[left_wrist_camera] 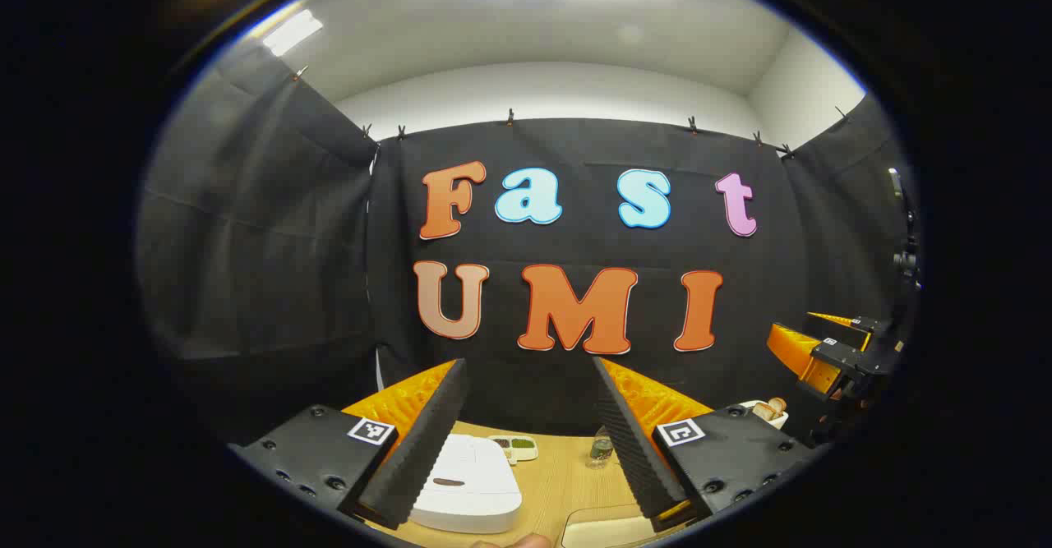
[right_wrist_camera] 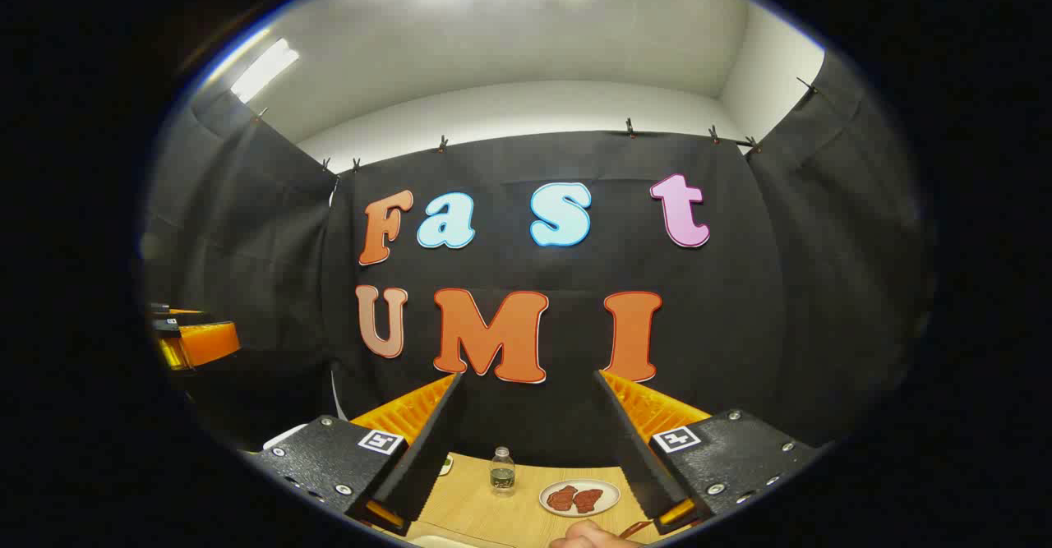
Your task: Close the left gripper, press the button to open the rice cooker; take a wooden spoon from the chopstick holder with the right hand, scoop a spoonful of rice and pour it into the rice cooker, then put the wooden spoon back into the chopstick holder.
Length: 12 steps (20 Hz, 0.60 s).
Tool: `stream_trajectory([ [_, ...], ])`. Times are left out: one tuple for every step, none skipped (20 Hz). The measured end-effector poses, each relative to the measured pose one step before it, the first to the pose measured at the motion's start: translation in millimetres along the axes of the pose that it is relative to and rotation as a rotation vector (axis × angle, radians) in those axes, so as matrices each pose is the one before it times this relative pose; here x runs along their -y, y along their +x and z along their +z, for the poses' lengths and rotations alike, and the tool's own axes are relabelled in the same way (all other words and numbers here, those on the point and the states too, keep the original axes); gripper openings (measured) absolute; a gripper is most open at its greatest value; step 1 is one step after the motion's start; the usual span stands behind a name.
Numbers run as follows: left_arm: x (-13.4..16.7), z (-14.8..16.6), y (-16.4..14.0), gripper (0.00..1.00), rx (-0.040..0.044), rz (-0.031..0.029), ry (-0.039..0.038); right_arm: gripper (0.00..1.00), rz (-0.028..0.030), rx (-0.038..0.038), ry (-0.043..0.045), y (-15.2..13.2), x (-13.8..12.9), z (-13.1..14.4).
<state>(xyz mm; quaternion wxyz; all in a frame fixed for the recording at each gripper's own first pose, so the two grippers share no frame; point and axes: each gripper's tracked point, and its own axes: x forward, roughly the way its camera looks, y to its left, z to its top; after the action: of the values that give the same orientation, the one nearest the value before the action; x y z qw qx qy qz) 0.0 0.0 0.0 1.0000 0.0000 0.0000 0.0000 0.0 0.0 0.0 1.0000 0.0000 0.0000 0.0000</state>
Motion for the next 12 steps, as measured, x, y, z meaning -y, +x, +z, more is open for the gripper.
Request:
stream_trajectory([
  [-1.56,-0.89,0.75,1.00,-0.00561,0.00162,-0.00131,0.94,-0.00060,-0.00121,0.00076,-0.66,-0.85,-0.25],
  [-1.22,-1.84,-1.24,1.00,-0.00362,-0.00135,-0.00208,0.94,-0.00210,-0.00285,0.00152,-0.40,-0.05,-0.66],
  [0.02,0.27,0.09,1.00,-0.00195,-0.00318,-0.00167,0.94,-0.00046,-0.00281,0.00270,-0.66,-0.23,-0.64],
  [0.40,-1.14,-0.60,1.00,-0.00187,-0.00241,0.00098,0.94,-0.00073,-0.00173,0.00171,0.25,-0.50,-0.88],
  [0.09,-1.28,-0.57,1.00,-0.00316,-0.00280,0.00311,0.94,-0.00090,-0.00247,0.00014,0.52,-1.05,0.04],
  [0.19,-0.91,0.33,1.00,-0.00398,-0.00172,0.00411,0.94,-0.00033,-0.00313,-0.00207,0.19,-0.30,-1.57],
  [0.02,-0.24,0.80,0.99,-0.00198,-0.00194,0.00347,0.94,0.00274,-0.00303,-0.00221,0.62,-1.83,-1.31],
  [0.05,-0.12,-0.96,0.99,-0.00099,-0.00141,0.00304,0.96,0.00161,-0.00152,-0.00160,0.25,-0.65,0.45],
  [-0.71,0.29,-0.34,0.99,0.00143,0.00007,0.00220,0.94,0.00113,0.00016,0.00023,0.75,-0.75,1.61],
  [-0.57,-0.04,-0.46,1.00,0.00162,0.00038,0.00304,0.94,0.00001,-0.00002,0.00089,1.83,-1.14,-0.32],
  [-1.34,1.10,1.10,1.00,0.00099,0.00147,0.00453,0.94,0.00268,-0.00032,0.00281,1.68,-0.95,0.15],
  [-2.00,0.49,0.54,1.00,0.00119,0.00327,0.00336,0.94,0.00224,-0.00059,0.00209,0.00,-0.94,-0.38],
])
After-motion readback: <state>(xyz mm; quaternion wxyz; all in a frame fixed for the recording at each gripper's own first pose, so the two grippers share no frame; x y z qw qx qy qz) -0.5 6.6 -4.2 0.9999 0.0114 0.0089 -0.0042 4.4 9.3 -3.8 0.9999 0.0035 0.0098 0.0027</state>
